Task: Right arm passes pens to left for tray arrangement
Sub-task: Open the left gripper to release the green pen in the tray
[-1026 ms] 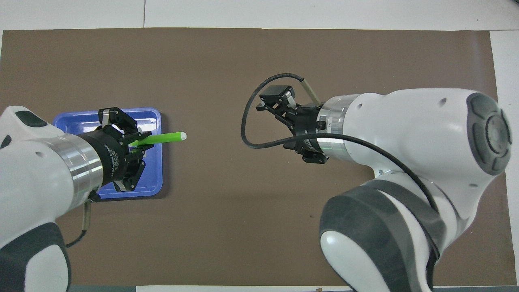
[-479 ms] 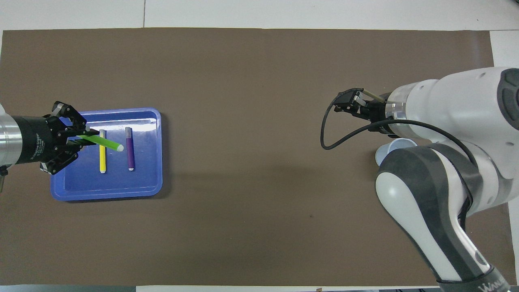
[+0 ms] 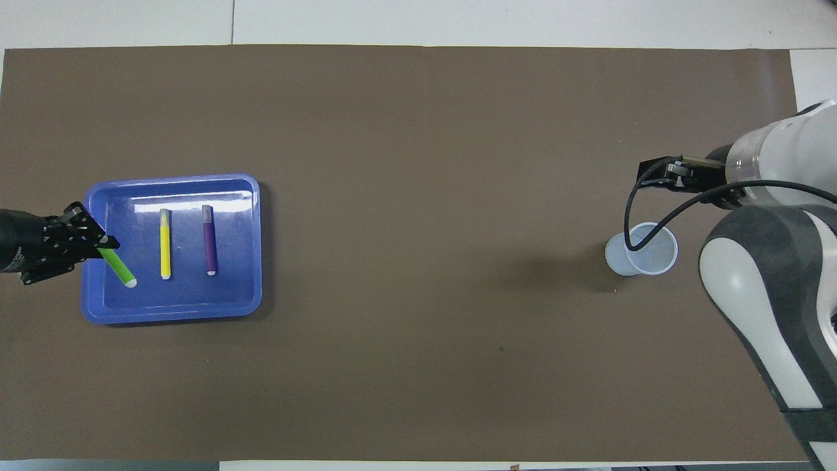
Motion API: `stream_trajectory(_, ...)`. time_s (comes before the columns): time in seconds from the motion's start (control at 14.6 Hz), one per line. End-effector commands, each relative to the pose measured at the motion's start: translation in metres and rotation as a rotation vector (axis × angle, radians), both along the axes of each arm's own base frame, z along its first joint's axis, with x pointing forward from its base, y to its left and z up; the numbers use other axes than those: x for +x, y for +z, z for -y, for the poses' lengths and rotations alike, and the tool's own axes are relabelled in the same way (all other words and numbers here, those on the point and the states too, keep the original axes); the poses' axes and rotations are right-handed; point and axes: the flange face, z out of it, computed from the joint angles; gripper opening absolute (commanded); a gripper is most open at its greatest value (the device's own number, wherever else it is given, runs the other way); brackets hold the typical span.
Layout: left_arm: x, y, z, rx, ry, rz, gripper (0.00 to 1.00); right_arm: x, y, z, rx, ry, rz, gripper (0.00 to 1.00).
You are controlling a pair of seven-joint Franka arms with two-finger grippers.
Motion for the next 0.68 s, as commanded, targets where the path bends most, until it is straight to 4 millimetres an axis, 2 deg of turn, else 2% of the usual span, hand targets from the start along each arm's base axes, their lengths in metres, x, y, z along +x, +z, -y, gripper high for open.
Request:
stream_trajectory(0.0,0.023,-0.057,-0.024,0.05,-0.192,-0.017,0.0,-0.003,0.025,0.019,-0.049,0.058,-0.015,1.0)
stream_trajectory(0.07,0.028,-0.074,-0.03,0.069,-0.272,-0.019,0.0,-0.003,0.033,0.029,-0.051,0.063,-0.023,1.0)
stream_trajectory(0.27,0.032,-0.107,-0.039,0.097,-0.447,-0.033,0.0,-0.007,0.061,0.041,-0.048,0.079,-0.054,1.0)
stream_trajectory(0.62,0.034,-0.148,-0.041,0.122,-0.524,-0.044,0.0,-0.018,0.091,0.038,-0.024,0.1,-0.117,1.0)
